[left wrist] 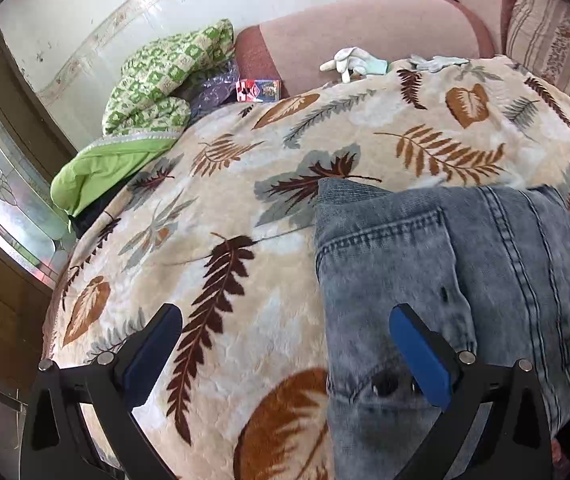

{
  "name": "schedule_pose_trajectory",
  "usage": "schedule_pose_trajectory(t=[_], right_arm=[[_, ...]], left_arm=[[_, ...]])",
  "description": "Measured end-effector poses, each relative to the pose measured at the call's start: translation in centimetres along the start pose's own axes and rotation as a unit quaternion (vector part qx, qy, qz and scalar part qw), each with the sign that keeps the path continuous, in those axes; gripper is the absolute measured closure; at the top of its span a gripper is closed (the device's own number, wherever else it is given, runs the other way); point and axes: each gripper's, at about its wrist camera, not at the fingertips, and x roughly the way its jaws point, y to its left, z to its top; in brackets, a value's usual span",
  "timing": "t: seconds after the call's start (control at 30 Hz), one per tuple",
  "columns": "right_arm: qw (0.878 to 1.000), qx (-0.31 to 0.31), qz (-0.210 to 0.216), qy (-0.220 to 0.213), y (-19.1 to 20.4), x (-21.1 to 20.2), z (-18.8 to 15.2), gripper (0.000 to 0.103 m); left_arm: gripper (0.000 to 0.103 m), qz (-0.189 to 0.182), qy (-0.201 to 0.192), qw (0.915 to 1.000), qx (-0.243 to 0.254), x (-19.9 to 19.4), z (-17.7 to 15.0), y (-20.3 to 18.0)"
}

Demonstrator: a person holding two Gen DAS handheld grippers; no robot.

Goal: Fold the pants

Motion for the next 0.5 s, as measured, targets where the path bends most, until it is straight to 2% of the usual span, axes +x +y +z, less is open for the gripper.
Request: schedule_pose_trajectory(t=[0.17, 0.4, 0.5], right_arm=[[0.998, 0.053, 0.031, 0.014, -1.3, 1.7, 2.1, 0.014], [0.989, 0.115, 0.04, 0.079, -4.1, 5.1, 1.6, 0.014], [0.986, 0.133, 0.061, 0.079, -5.0, 5.1, 1.6, 0.014]], left_arm=[[0.0, -0.024, 0.07, 0.9973, 0.0, 3.7, -0.1, -0.8], [0.0, -0.007, 0.052, 0.9978, 0.04, 3.9, -0.6, -2.4], [0.0, 0.006, 0.05, 0.9972, 0.055, 3.9, -0.3, -3.0]])
